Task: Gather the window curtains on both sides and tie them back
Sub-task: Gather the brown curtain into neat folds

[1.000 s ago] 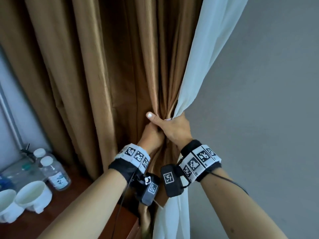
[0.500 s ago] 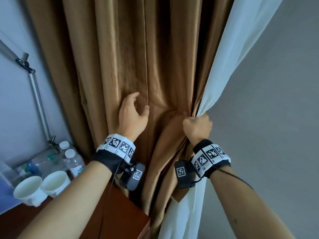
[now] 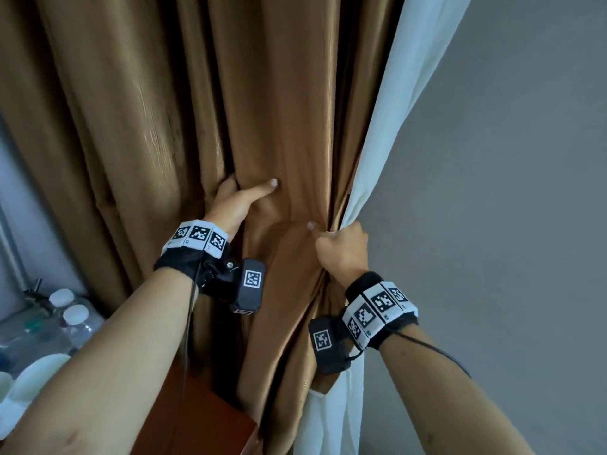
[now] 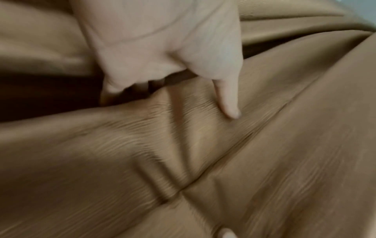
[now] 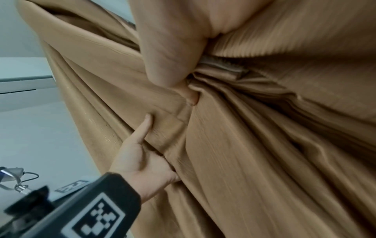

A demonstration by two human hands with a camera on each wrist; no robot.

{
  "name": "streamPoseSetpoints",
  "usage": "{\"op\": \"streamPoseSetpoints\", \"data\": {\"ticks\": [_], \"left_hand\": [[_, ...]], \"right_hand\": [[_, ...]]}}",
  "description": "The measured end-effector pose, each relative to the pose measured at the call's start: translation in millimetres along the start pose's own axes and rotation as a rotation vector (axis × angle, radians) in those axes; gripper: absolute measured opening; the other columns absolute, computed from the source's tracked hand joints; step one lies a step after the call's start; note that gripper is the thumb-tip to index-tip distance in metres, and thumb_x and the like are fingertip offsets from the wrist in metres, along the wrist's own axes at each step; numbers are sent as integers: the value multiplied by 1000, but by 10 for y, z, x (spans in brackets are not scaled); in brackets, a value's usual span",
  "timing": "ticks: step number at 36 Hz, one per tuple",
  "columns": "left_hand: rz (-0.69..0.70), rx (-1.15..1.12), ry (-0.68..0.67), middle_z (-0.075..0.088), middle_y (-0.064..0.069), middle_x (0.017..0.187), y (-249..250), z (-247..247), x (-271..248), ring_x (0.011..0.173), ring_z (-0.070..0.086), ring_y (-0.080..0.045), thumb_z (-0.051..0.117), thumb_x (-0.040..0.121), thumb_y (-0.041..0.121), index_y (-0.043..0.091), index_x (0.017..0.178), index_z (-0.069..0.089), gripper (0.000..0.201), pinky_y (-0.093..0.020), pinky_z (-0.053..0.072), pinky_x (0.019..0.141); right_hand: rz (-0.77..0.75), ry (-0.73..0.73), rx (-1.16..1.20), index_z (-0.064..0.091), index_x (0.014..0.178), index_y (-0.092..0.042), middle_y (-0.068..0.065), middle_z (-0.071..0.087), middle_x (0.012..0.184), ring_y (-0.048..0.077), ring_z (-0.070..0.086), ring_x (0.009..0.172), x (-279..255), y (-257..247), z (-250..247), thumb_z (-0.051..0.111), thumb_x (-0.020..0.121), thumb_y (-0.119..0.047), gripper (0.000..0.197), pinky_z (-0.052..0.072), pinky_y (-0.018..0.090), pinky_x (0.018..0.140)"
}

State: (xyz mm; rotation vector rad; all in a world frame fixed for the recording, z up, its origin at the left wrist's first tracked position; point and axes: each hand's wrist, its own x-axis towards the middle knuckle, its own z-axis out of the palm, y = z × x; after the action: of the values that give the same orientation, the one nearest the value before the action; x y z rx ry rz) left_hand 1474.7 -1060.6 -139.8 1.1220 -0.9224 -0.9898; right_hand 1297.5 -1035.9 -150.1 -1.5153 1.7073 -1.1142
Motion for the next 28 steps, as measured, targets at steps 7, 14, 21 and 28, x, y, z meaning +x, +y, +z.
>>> {"op": "streamPoseSetpoints", "data": {"ticks": [7, 14, 21, 28], "left_hand": [[279, 394, 235, 69, 1, 77, -105, 217, -206, 79, 67, -18, 83, 73, 23, 13, 76, 68, 18, -34, 54, 82], [606, 575, 216, 71, -6, 99, -240, 283, -633, 91, 65, -17, 74, 82, 18, 5, 113, 60, 37, -20, 46, 82], [495, 773, -21, 51, -14, 126, -576, 335, -836, 113, 54, -31, 56, 81, -3, 6, 139, 45, 60, -22, 36, 96], [406, 765, -274, 18, -10, 153, -822, 454, -956, 143, 22, -22, 55, 72, -6, 9, 146, 37, 77, -32, 21, 119]], "right_hand": [[69, 82, -30, 52, 119, -4, 18, 58, 118, 38, 56, 111, 56, -25, -97, 64, 85, -37, 49, 49, 40, 95], [34, 84, -32, 53, 119, -9, 17, 62, 114, 39, 56, 110, 56, -73, 28, 59, 81, -26, 42, 48, 40, 94], [-74, -201, 250, 50, 134, -29, -8, 62, 122, 17, 57, 115, -5, -1, 126, 61, 64, -73, 84, 42, 34, 104], [-106, -98, 38, 49, 127, -16, 0, 65, 114, 20, 60, 108, 87, 20, 136, 77, 59, -63, 87, 45, 25, 91]]}}
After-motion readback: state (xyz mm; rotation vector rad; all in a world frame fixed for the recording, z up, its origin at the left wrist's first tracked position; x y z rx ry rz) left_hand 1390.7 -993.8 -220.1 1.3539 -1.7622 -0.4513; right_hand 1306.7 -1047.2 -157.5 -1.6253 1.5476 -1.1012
